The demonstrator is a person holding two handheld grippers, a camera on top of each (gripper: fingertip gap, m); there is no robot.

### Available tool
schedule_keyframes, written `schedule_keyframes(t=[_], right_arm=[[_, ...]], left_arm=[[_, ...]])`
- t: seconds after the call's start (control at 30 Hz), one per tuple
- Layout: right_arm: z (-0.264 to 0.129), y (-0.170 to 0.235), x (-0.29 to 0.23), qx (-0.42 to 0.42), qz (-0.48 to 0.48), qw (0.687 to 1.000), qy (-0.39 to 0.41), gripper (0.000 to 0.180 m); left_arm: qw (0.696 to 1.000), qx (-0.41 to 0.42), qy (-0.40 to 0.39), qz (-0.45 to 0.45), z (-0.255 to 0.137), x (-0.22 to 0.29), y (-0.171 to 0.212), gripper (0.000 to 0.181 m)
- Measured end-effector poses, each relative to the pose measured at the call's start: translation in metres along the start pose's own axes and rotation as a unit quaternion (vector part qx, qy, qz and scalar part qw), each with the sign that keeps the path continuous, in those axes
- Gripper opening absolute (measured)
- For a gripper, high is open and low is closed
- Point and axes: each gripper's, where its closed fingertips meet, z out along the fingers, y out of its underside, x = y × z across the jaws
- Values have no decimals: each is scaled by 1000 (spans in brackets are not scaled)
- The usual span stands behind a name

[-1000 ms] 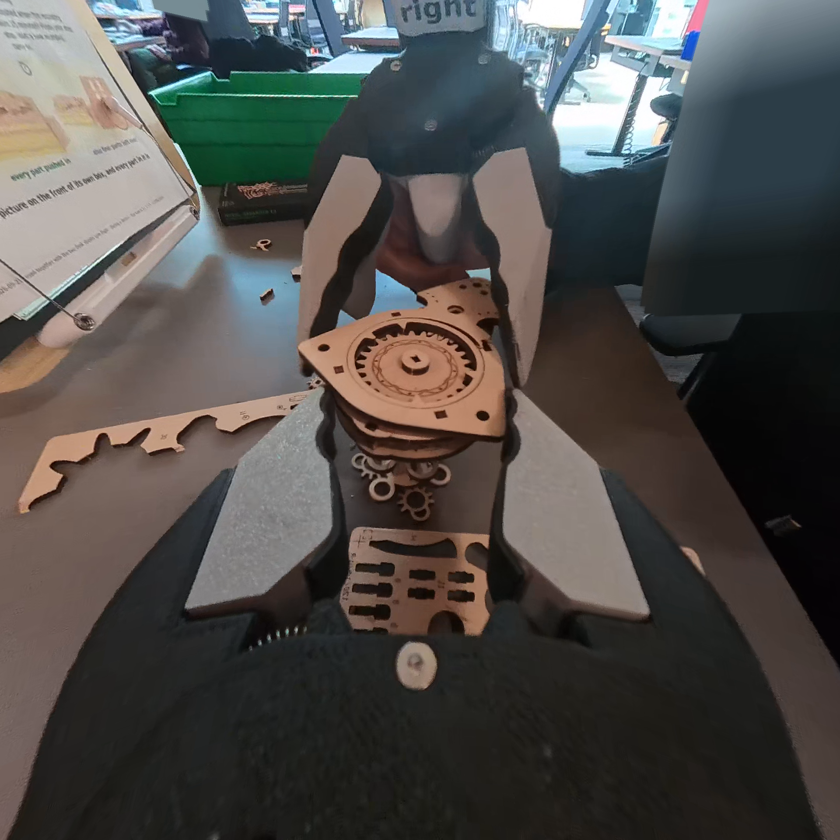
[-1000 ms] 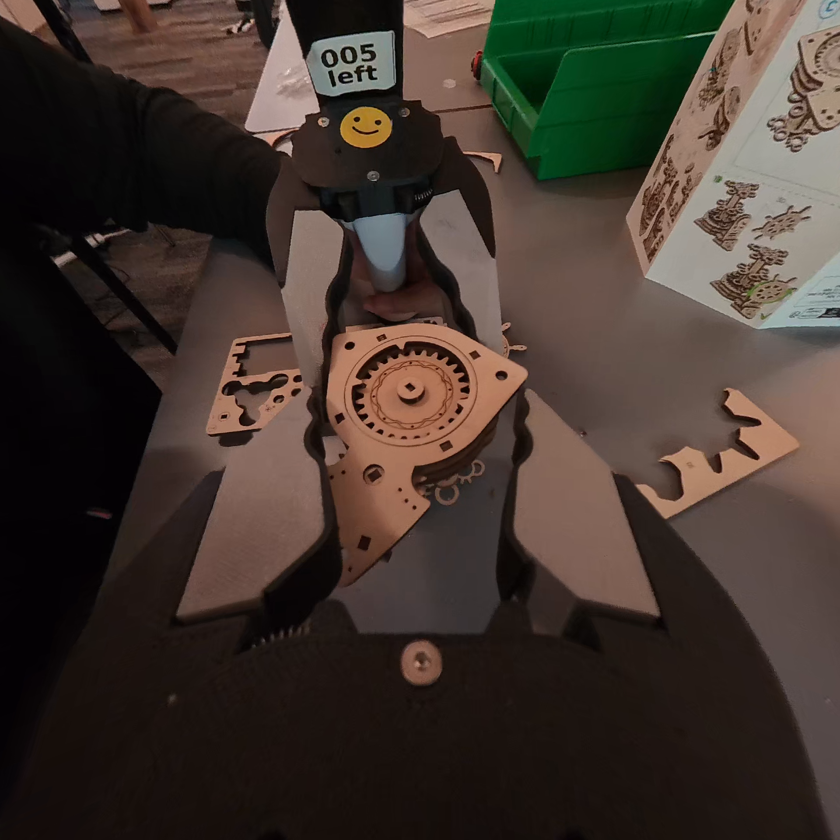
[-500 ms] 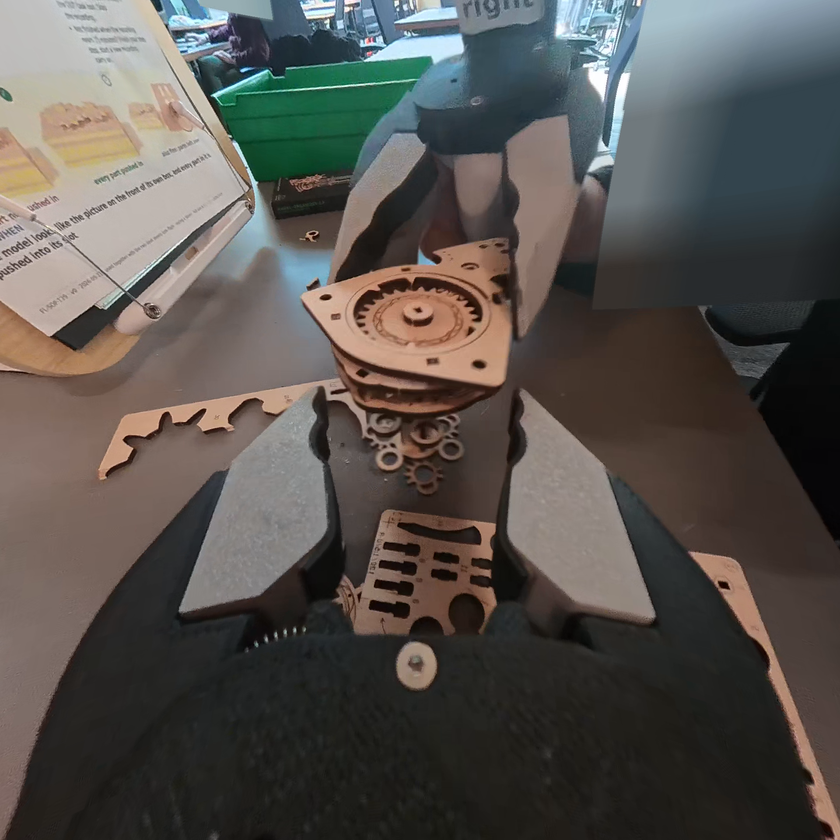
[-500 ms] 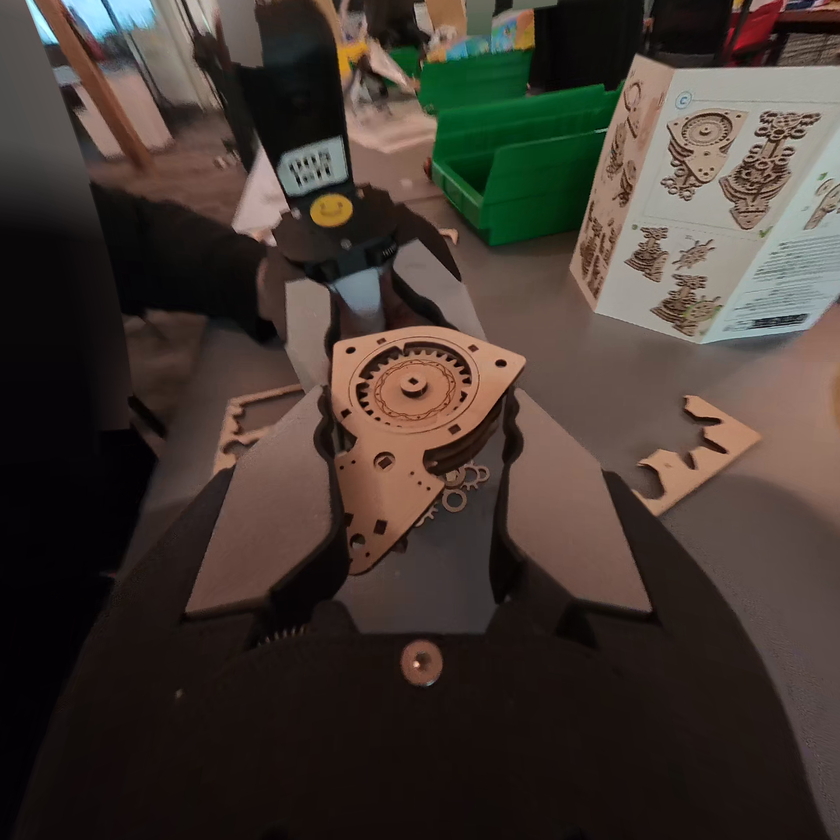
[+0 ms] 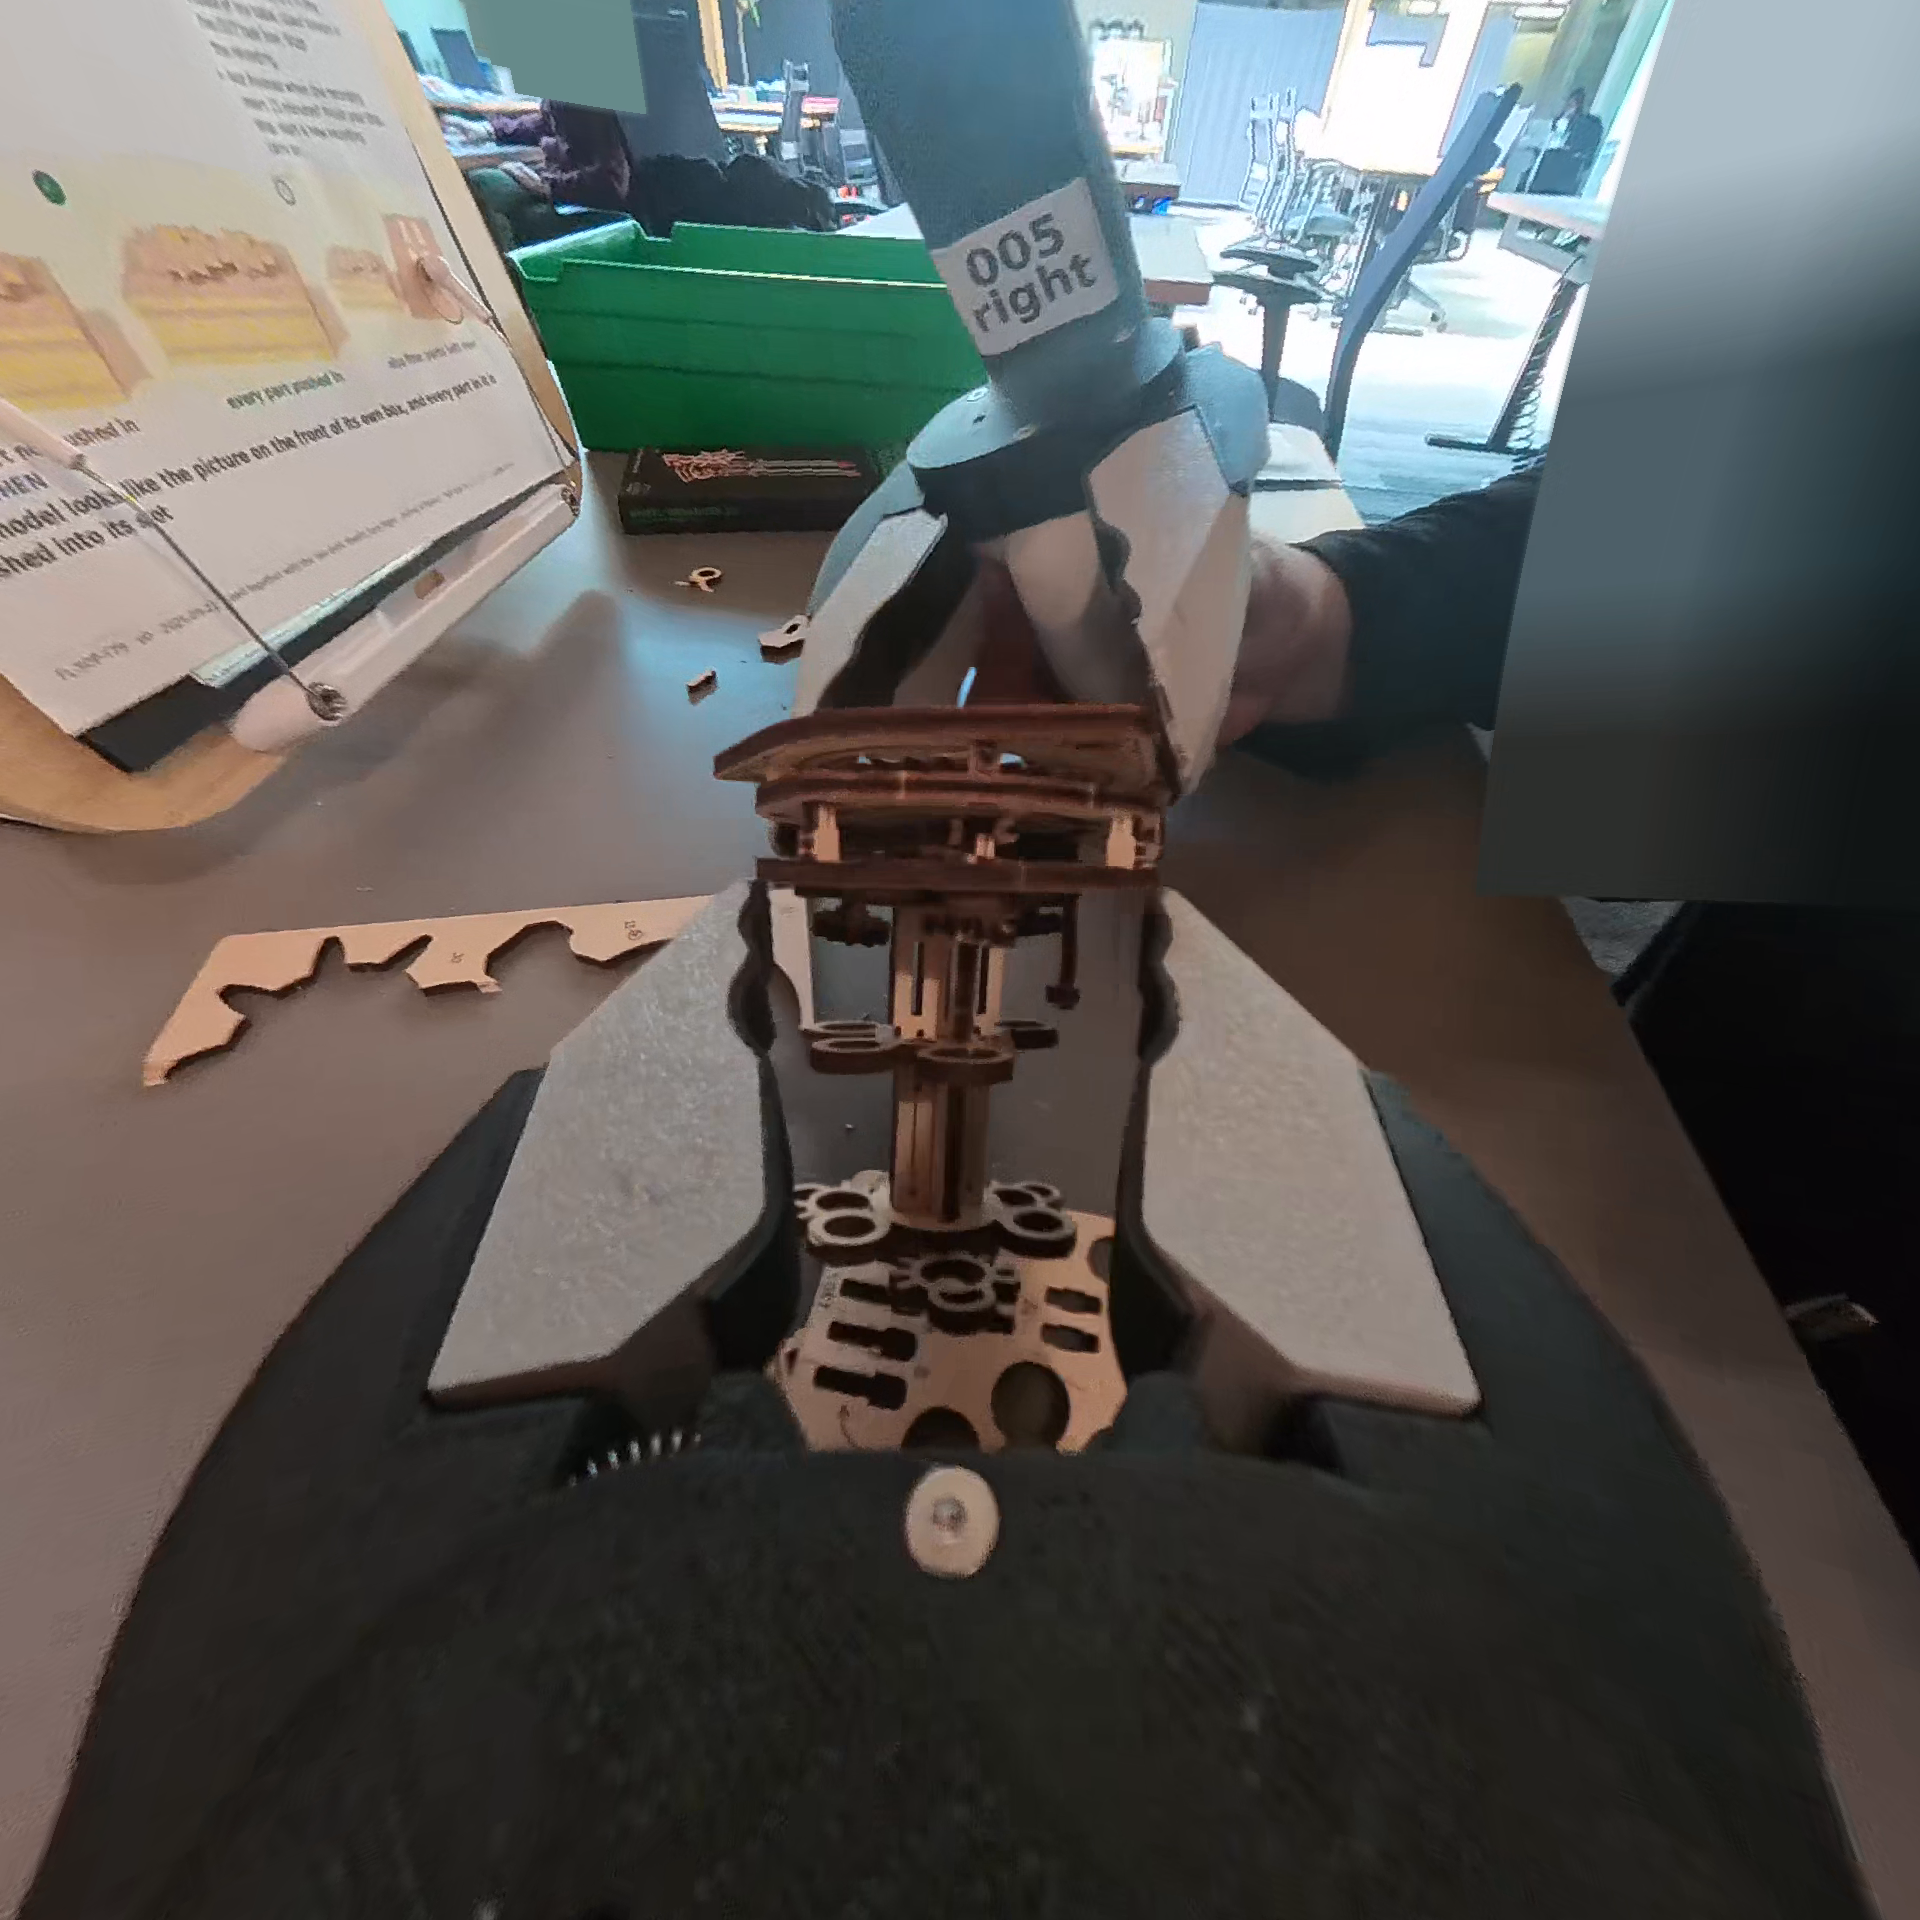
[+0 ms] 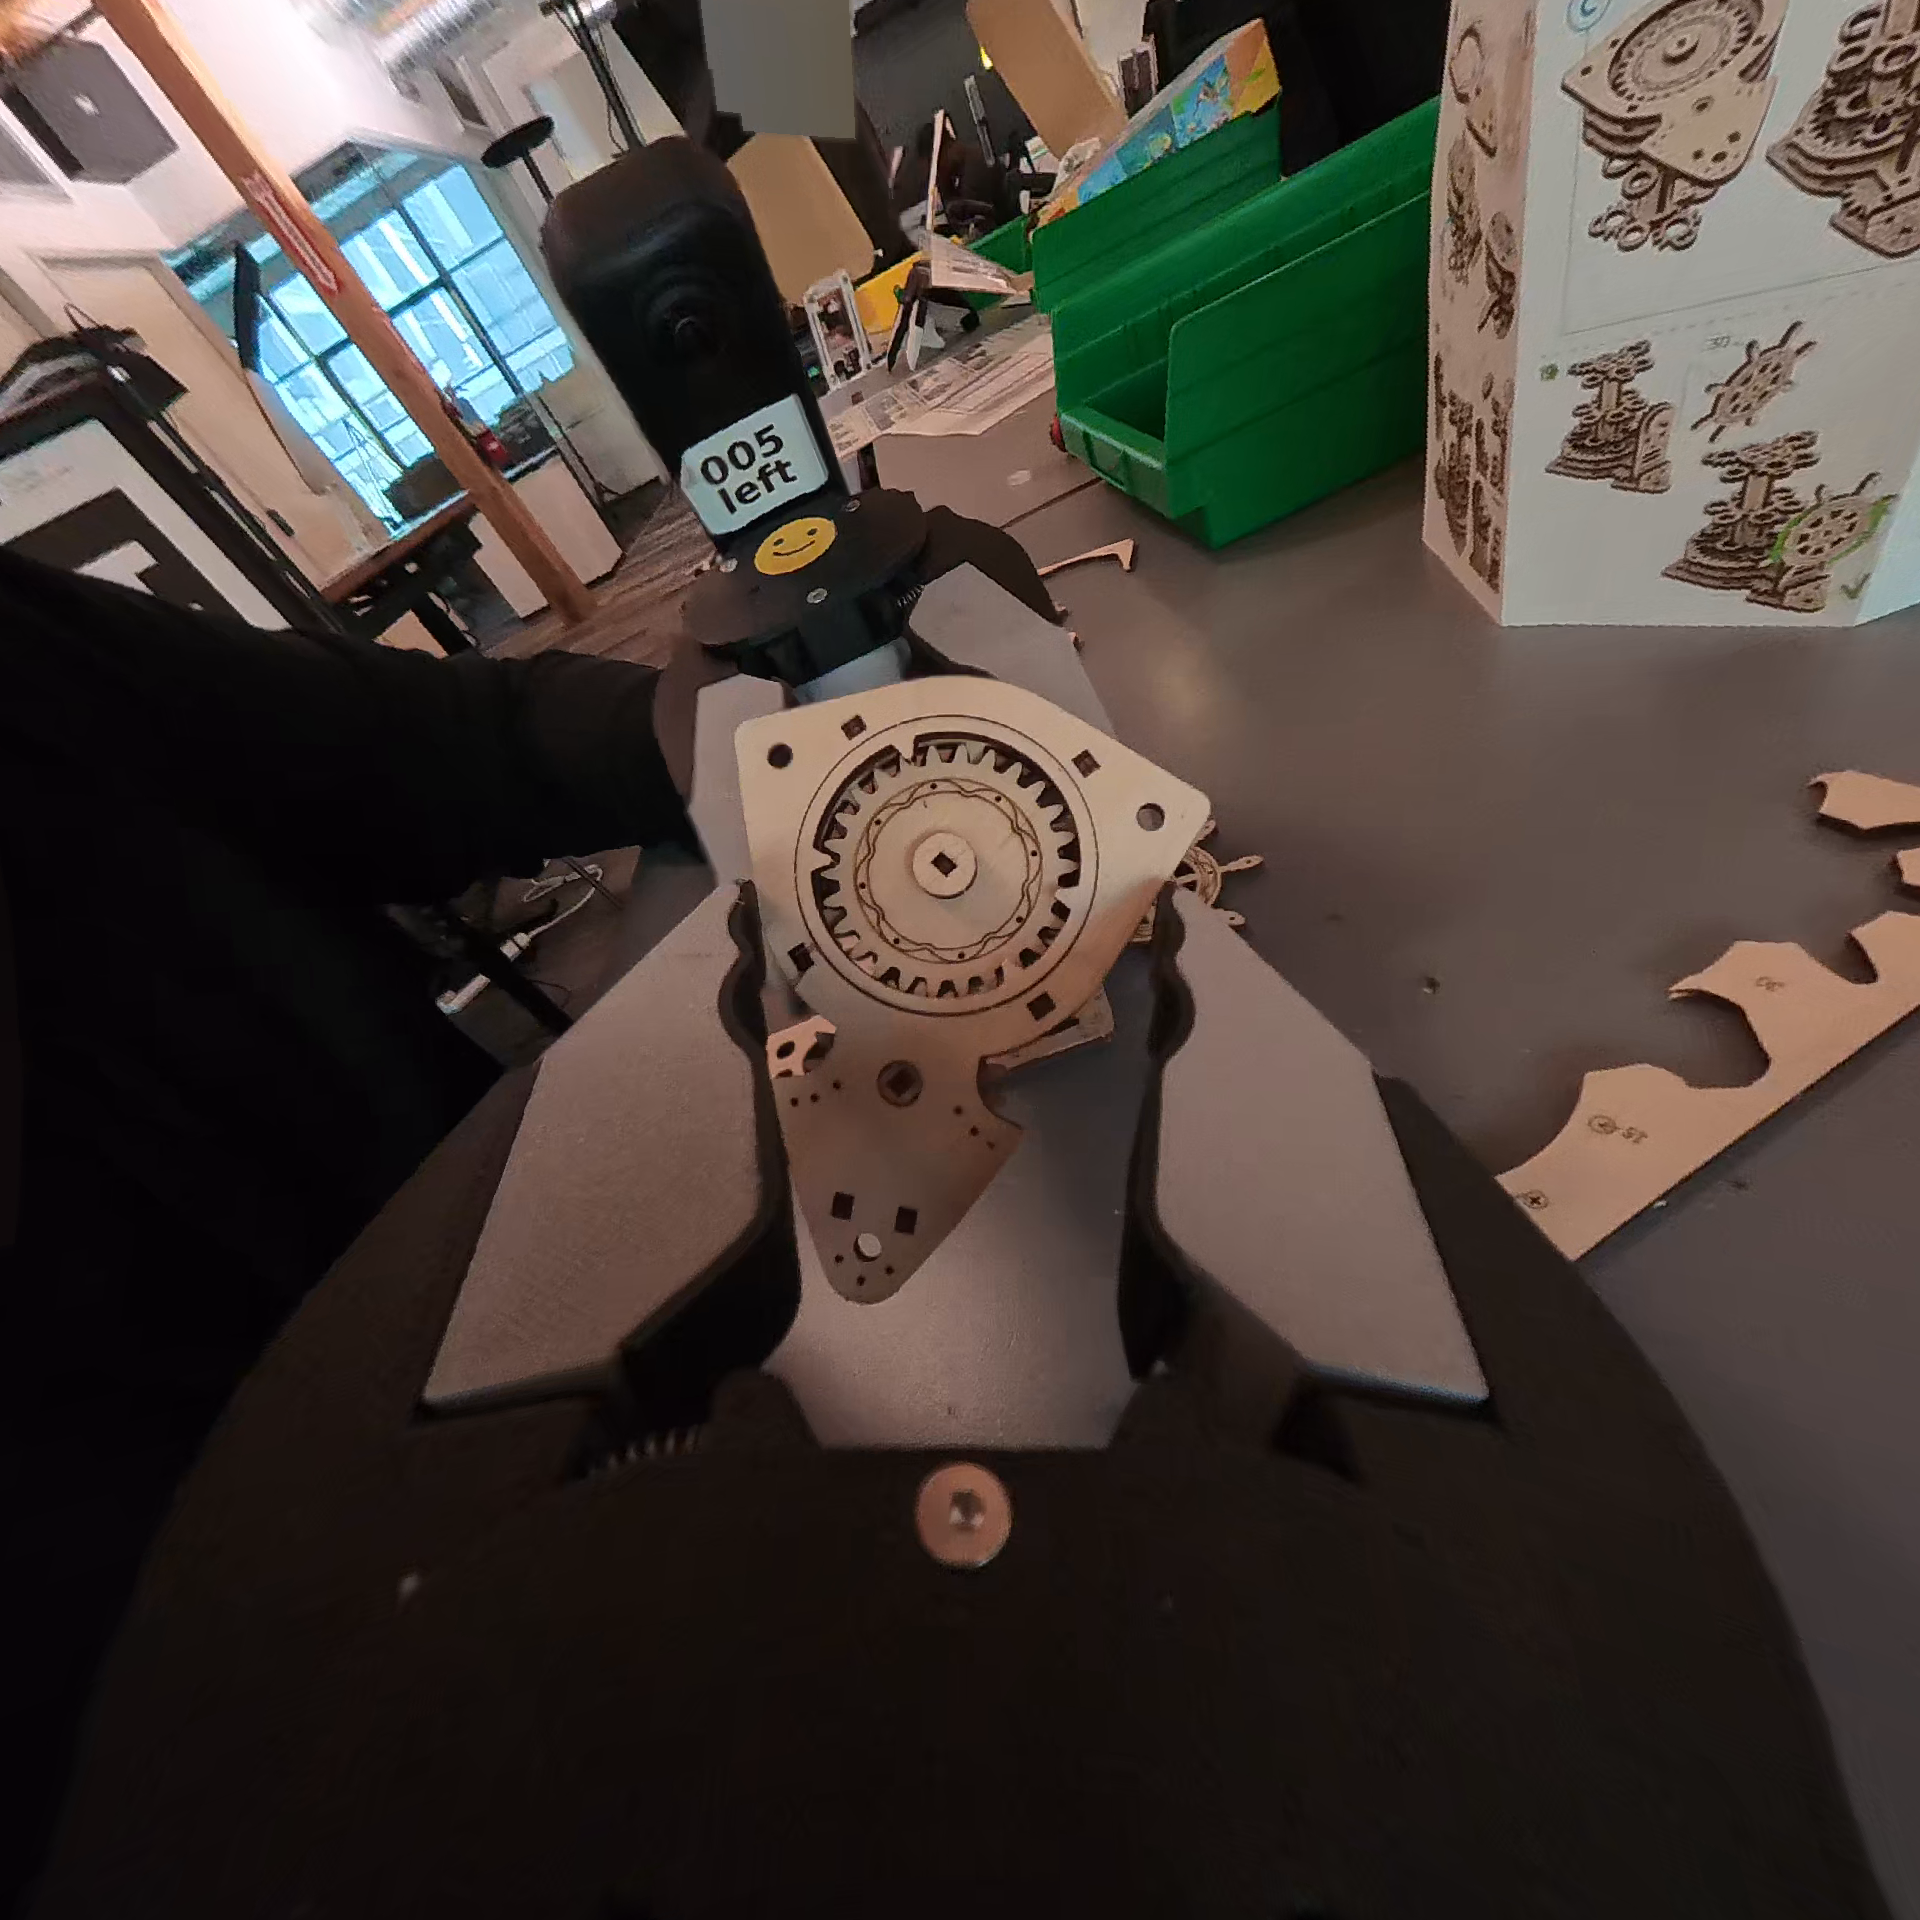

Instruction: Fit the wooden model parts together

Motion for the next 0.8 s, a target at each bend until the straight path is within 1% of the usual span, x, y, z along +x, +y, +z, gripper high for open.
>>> schedule_keyframes(t=[0.03,0.17,0.2,0.27,0.3,0.47,0.6,0.7,0.8], right_arm=[[0,1,1,-5,-4,1000,1,72],[3,4,0,-14,18,1000,-11,72],[3,3,0,-13,31,999,-16,72],[4,3,1,-11,65,997,-30,71],[4,3,2,-11,85,996,-37,71],[3,2,6,-3,167,983,-76,69],[-7,-5,5,18,226,965,-133,67],[-17,-15,5,41,198,970,-136,63],[-22,-19,-1,34,145,982,-116,70]], left_arm=[[1000,0,17,-10,0,4,0,83],[996,19,49,-73,1,10,-7,86],[995,21,51,-84,1,9,-8,85],[995,4,42,-96,2,4,-1,73],[994,-5,43,-102,3,3,2,72],[987,-4,57,-151,5,1,2,73],[984,0,75,-164,4,5,0,73],[988,6,84,-132,-2,4,-1,73],[991,33,83,-95,-12,0,-8,73]])
